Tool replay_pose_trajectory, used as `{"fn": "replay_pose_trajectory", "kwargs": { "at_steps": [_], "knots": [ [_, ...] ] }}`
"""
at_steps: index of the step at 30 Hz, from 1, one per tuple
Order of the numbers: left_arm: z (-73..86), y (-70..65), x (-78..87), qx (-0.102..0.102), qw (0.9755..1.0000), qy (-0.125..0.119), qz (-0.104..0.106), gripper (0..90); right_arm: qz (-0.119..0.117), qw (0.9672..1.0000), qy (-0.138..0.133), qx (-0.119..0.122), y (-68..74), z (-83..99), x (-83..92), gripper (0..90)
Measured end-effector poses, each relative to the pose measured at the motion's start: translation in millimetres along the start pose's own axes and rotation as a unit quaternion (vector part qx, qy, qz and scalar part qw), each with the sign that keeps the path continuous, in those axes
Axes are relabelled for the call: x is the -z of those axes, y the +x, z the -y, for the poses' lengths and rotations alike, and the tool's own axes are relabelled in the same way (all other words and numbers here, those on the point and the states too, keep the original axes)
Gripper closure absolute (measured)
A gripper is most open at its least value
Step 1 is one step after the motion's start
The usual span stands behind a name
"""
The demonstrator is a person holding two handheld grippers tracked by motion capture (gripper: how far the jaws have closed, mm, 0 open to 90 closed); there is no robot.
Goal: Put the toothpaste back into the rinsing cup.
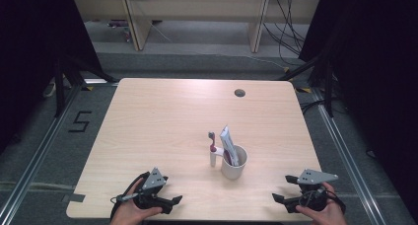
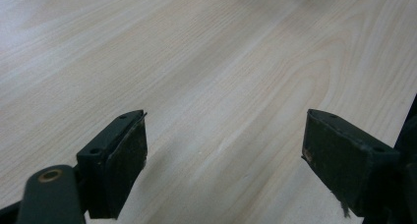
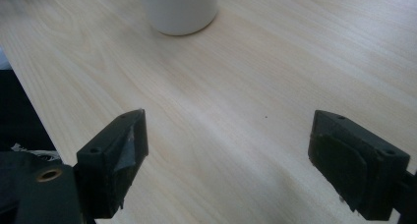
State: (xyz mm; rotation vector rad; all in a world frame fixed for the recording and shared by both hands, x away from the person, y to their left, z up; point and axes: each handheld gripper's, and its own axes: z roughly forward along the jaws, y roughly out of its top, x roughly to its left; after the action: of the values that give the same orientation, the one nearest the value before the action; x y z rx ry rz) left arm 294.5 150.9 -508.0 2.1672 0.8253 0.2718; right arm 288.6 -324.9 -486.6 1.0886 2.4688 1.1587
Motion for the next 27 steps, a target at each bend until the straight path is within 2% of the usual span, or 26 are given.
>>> {"fn": "replay_pose_trajectory", "kwargs": {
  "at_steps": [1,6,8,10,14,16,23,27],
  "knots": [
    [0.1,-0.7,-0.4,0.005,1.0,-0.004,0.003,16.7,0.008,0.9999,-0.004,0.014,-1.8,0.2,0.4,16.0],
    [-0.3,-0.2,-0.2,0.0,1.0,-0.002,-0.001,16.1,0.001,0.9999,0.003,0.011,-0.6,0.7,-0.6,16.1],
    [-0.4,-1.0,-0.1,0.005,1.0,-0.006,0.001,16.1,0.007,0.9997,0.007,0.02,0.1,0.7,-1.6,16.0],
    [-0.4,-0.9,-0.1,0.005,1.0,-0.007,0.0,16.1,0.002,0.9996,0.012,0.024,1.4,0.6,-3.2,16.1],
    [-0.7,-1.3,0.1,0.002,1.0,-0.007,0.001,16.1,0.0,0.9996,0.016,0.022,3.4,0.8,-5.1,16.1],
    [-0.7,-1.3,-0.1,0.003,1.0,-0.008,0.0,16.1,-0.002,0.9997,0.022,0.013,4.5,1.2,-5.0,16.1],
    [-0.5,-0.4,-0.3,0.0,1.0,-0.004,-0.006,16.1,0.0,0.9996,0.02,0.019,2.9,1.2,-5.4,16.1],
    [-0.5,-0.3,-0.2,-0.001,1.0,-0.004,-0.007,16.1,-0.009,0.9996,0.023,0.017,3.0,1.2,-5.7,16.1]
  ]
}}
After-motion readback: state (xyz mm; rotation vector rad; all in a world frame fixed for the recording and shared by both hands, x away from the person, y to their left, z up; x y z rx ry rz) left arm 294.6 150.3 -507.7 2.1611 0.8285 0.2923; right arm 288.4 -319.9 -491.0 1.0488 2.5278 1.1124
